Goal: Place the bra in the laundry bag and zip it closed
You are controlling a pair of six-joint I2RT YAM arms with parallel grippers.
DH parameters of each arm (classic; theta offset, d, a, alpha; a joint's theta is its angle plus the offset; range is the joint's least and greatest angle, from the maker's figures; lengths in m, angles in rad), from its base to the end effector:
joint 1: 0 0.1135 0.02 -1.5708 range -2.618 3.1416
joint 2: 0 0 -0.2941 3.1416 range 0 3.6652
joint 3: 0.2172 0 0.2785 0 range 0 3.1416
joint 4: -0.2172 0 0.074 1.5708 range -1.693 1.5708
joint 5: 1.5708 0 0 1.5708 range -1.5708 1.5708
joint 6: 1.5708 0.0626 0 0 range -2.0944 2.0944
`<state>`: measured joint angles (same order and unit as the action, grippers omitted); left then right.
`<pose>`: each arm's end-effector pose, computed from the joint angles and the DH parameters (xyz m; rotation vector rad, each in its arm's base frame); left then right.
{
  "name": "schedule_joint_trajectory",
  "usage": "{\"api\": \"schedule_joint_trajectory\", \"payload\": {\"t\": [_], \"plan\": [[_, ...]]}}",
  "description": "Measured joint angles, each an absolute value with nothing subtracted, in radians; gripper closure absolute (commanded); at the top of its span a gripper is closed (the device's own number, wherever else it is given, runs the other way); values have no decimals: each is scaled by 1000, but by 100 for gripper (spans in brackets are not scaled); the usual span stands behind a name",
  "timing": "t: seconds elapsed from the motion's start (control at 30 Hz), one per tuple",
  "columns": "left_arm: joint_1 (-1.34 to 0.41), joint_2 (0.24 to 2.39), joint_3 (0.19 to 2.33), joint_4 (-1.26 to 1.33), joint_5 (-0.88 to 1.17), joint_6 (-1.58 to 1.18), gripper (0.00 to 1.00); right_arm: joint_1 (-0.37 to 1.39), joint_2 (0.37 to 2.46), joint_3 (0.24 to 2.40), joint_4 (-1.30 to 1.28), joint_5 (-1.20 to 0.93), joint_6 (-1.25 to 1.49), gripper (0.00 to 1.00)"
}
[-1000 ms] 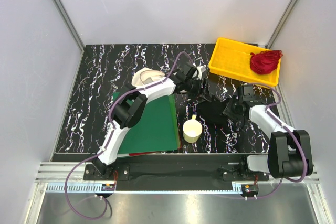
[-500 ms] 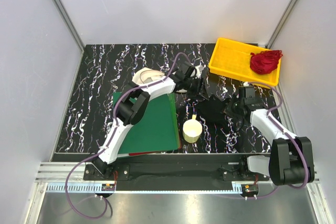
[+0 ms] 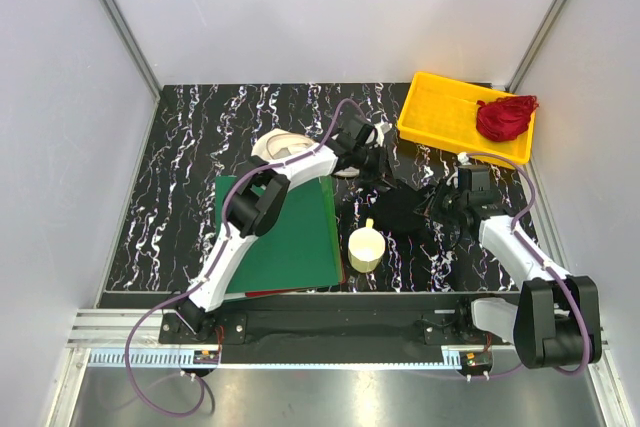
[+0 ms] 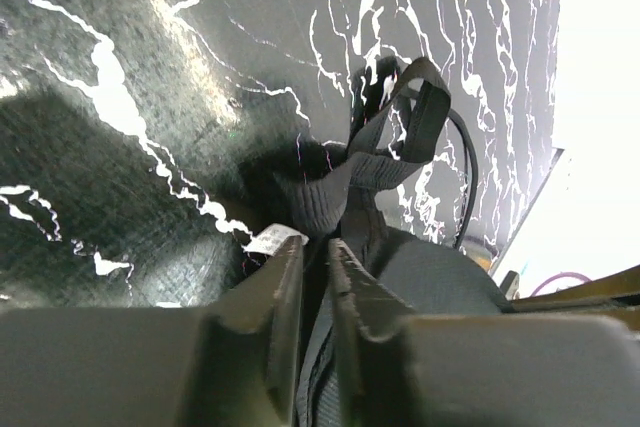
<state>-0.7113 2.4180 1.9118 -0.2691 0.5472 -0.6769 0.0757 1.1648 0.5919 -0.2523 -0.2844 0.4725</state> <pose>0.4320 -0.4153 0.1396 0.3490 2.5774 -1.2514 0.2538 0.0369 0.1882 0.3461 2.4125 0.5930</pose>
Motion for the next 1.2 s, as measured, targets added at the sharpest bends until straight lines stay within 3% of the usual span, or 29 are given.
{"api": "schedule_joint_trajectory", "payload": {"t": [0.1,1.07,1.1,1.2], "plan": [[-711,2426,1925,-276,548,-677,100,76,1163,592,-251,-295,462,100],[-691,2489,2016,-290,662,-628,100,76,1433,711,-213,-302,443,100],[-690,2489,2018,-290,664,-628,99,76,1446,719,-212,-295,445,100],[-687,2489,2020,-288,673,-624,75,76,1496,736,-206,-280,449,100]]}}
